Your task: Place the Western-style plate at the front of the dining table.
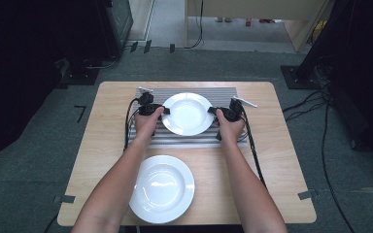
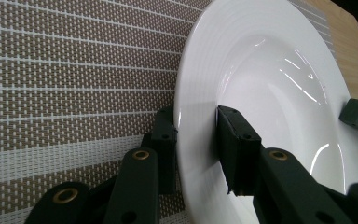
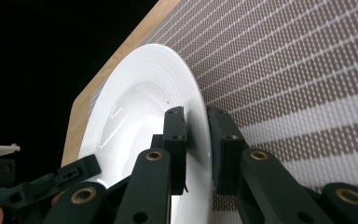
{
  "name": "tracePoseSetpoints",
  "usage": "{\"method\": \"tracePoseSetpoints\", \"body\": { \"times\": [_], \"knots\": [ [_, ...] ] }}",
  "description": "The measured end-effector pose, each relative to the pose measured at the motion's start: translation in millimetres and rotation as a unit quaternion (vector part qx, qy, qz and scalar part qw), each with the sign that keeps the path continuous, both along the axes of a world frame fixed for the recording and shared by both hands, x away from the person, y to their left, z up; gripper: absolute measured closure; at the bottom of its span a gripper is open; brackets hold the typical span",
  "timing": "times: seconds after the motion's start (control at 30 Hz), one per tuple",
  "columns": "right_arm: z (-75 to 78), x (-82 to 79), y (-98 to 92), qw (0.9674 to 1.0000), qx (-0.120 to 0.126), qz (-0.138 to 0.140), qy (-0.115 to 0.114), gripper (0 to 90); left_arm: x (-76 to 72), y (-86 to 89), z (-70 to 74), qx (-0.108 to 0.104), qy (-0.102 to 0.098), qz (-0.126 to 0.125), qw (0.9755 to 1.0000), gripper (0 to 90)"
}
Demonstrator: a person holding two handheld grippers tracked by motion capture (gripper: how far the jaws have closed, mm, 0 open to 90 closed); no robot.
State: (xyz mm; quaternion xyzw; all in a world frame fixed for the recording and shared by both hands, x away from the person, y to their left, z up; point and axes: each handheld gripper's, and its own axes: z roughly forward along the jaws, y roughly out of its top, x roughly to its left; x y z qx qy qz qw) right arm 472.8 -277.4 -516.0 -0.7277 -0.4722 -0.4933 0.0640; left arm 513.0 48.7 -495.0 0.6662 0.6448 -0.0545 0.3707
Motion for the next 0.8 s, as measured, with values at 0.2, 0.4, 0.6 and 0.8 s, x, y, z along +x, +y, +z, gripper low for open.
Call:
{"method": "tracePoseSetpoints", "body": {
  "times": [0.2,0.4,0.6,0.8],
  "knots": [
    [-3.2,2.0,-2.1,0.9999,0.01,-0.001,-0.004,79.9,-0.6,1.0,-1.4,-0.006,-0.002,-0.008,1.0,69.3],
    [0.3,-0.5,0.5,0.9993,-0.03,0.005,-0.024,72.7,-5.2,0.1,3.4,0.013,-0.035,-0.024,0.999,55.4],
    [4.8,-5.0,0.4,0.9845,-0.156,0.019,-0.078,51.4,-16.4,14.6,11.3,0.024,-0.087,-0.02,0.9958,46.1],
    [18.8,-17.2,-3.0,0.9733,-0.198,0.053,-0.103,50.4,-33.9,33.3,21.4,0.053,-0.109,-0.013,0.9925,38.2]
  ]
}}
